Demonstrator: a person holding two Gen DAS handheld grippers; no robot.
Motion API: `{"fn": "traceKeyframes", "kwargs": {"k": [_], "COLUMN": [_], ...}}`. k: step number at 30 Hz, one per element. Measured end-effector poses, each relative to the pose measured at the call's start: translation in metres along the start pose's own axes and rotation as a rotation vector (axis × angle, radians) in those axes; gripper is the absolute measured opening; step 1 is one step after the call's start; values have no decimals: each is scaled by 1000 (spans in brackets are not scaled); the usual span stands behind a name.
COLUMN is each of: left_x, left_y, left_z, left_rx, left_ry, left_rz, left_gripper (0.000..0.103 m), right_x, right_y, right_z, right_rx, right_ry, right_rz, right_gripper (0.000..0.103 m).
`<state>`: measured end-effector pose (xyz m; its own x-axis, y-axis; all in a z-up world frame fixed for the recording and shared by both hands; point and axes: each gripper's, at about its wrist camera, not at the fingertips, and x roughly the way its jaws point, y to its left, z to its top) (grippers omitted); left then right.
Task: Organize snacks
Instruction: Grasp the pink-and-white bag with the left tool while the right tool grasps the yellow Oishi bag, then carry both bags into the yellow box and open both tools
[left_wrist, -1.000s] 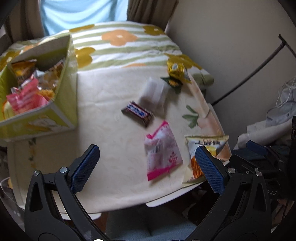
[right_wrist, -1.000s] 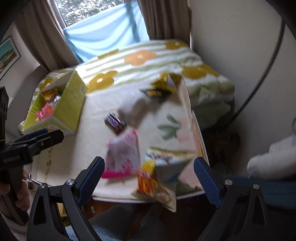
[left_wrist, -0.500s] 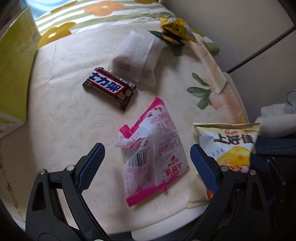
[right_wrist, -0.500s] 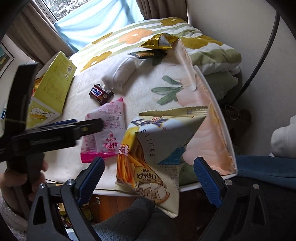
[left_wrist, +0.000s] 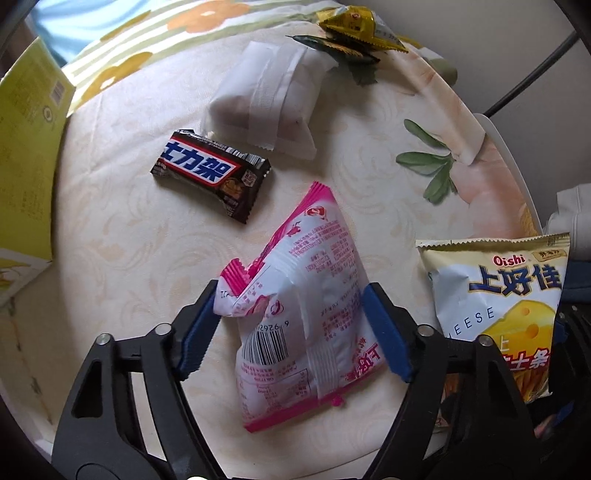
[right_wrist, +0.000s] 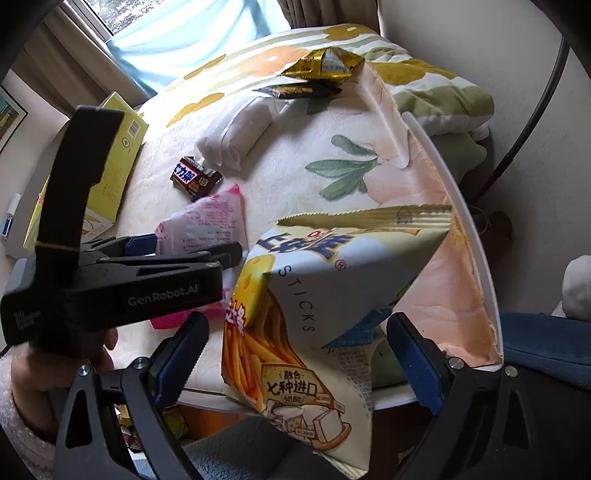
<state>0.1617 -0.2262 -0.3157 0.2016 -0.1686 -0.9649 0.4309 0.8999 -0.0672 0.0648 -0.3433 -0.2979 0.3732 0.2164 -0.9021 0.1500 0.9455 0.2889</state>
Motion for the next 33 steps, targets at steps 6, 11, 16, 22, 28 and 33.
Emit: {"fn": "traceKeyframes", "kwargs": {"k": [6, 11, 16, 22, 28, 33], "left_x": [-4, -8, -16, -22, -31, -39], "left_y": [3, 4, 10, 21, 29, 34], "left_z": [0, -1, -1, -3, -7, -9], "left_rx": [0, -3, -13, -22, -46, -63], "left_ry": [-6, -12, -28, -31, -46, -63], "left_rz": [-23, -44, -50, -47, -49, -50], "left_gripper": [53, 47, 42, 41, 41, 41], "right_x": [4, 5, 5, 6, 8, 12], "right_y": [5, 6, 5, 1, -3, -6], "right_z": [-1, -1, 1, 4, 8, 11], "right_rx": [-11, -5, -2, 13, 33, 43], "right_ry": [13, 15, 4, -2, -2, 10], "right_rz": [-4, -2, -11, -9, -4, 13], "right_gripper": [96, 96, 96, 96, 87, 68]}}
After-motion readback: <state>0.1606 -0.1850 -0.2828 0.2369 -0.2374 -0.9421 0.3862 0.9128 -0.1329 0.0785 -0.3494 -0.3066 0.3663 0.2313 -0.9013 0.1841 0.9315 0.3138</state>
